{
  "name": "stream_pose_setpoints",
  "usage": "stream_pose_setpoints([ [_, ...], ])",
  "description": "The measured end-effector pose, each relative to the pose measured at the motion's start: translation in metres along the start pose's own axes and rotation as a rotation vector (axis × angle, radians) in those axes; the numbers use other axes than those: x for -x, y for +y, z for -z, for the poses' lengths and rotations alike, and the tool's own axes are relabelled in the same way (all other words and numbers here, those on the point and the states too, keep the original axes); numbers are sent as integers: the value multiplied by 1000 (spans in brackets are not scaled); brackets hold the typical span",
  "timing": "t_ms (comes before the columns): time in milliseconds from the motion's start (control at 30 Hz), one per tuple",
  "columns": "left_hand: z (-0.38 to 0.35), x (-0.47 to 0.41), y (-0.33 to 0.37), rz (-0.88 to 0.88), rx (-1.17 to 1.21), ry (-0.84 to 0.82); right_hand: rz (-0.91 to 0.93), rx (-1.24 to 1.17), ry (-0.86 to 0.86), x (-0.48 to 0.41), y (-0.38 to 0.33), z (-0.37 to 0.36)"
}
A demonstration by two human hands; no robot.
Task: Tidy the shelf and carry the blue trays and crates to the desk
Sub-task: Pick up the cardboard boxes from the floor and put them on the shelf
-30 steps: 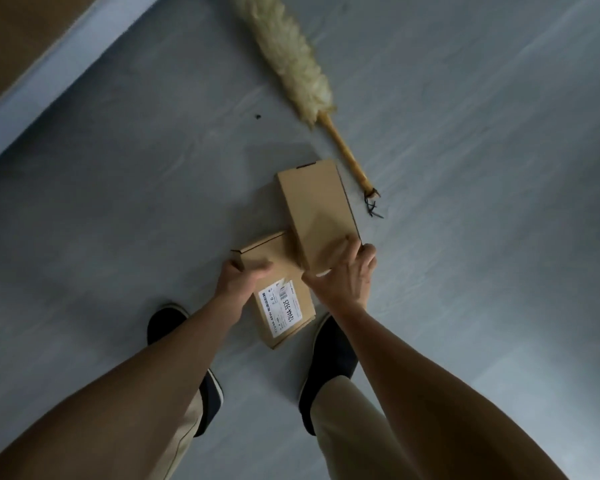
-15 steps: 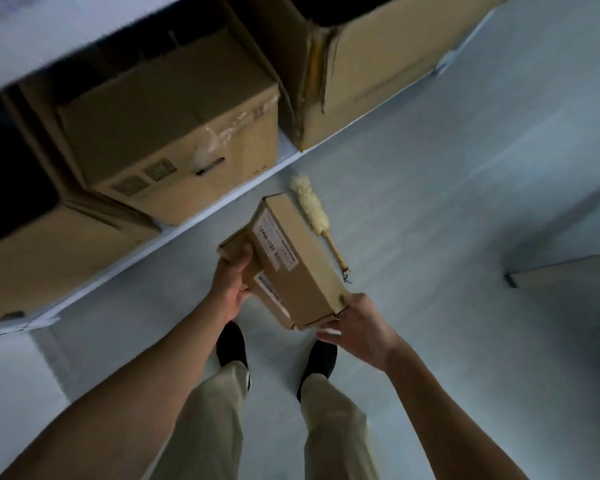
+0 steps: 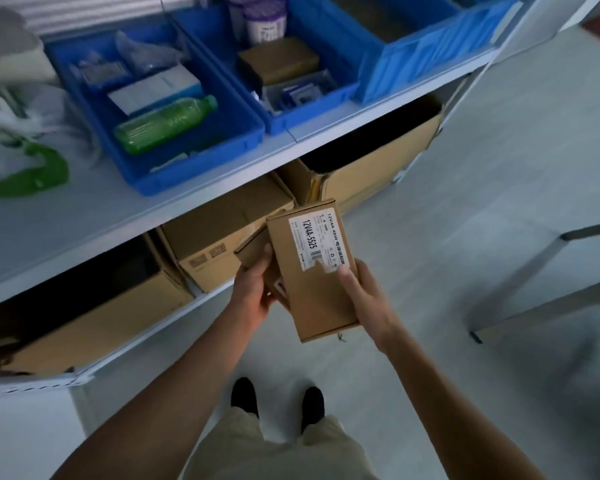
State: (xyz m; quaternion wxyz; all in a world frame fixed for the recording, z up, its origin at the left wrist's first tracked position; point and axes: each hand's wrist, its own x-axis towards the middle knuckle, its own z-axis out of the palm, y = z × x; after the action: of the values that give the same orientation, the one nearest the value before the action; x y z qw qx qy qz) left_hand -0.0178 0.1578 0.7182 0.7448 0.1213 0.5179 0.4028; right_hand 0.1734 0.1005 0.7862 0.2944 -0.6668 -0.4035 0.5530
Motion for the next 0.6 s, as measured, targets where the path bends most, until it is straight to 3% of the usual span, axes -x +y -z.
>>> stream_pose_setpoints([
  [100,-16,22,12,-14,-9,28,130,177,53,4,-22,-8],
  [200,-16,38,33,-71,-8,142,180,61,31,-3,-37,13],
  [367,-6,60,61,-128,-80,236,222,73,-162,-11,-57,38],
  [600,7,90,71,-237,30,295,212,47,-356,-23,-73,-24],
])
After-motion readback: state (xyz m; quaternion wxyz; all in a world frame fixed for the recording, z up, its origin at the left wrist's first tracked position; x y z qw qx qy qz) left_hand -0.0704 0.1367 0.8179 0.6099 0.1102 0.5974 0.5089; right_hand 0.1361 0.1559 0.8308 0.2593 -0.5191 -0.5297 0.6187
